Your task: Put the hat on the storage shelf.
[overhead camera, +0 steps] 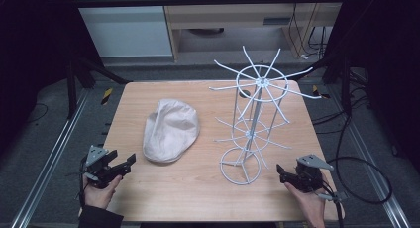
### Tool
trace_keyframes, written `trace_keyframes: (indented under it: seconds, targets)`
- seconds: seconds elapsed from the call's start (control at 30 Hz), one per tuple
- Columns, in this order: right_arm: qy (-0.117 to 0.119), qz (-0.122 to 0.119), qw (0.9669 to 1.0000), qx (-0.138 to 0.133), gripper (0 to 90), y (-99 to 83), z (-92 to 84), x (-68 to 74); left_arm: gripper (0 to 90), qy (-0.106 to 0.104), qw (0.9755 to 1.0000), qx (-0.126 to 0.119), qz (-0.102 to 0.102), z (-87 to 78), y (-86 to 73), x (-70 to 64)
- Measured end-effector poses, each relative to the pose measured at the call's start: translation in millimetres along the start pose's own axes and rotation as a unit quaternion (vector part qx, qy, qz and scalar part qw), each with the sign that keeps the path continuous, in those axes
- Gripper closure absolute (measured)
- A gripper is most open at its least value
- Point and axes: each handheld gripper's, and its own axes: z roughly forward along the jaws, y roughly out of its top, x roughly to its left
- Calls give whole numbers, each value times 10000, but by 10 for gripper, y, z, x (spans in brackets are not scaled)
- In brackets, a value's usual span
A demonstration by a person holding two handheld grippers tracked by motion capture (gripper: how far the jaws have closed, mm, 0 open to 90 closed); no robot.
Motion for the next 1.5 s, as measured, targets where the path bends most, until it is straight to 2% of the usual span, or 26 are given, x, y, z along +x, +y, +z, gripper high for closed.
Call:
trace_keyframes:
  seconds: [0.1, 0.27, 0.4, 0.5, 0.73, 0.87, 1.07, 1.2, 1.43, 1.5]
  targets:
    - [-9, 60, 10000, -49, 216, 2, -5, -18, 255, -8, 10000, -69, 44, 16, 65, -42]
    - [-21, 114, 9999, -61, 222, -6, -21, -60, 263, -146, 9998, -37, 88, 44, 154, -94]
    - [-26, 200, 9997, -103, 231, -14, -34, -101, 263, -156, 9997, -34, 158, 71, 218, -124]
    - [-46, 220, 9997, -105, 238, -23, -41, -125, 264, -175, 9995, -133, 215, 74, 315, -142]
    - [-108, 208, 9997, -73, 266, -35, -45, -133, 272, -266, 9991, -294, 151, 46, 452, -162]
    - [-125, 115, 9998, -86, 275, -31, -52, -124, 273, -277, 9986, -413, 152, 28, 536, -184]
    - [-156, 62, 9998, -57, 288, -33, -42, -130, 272, -268, 9985, -411, 223, 54, 636, -217]
    - [-148, 72, 9998, -87, 289, -35, -50, -125, 274, -325, 9983, -386, 275, 126, 714, -270]
    - [-139, 38, 9999, -83, 305, -36, -37, -124, 279, -308, 9983, -369, 334, 227, 776, -324]
    - [-131, 8, 9999, -82, 306, -35, -40, -121, 279, -367, 9980, -351, 365, 265, 801, -345]
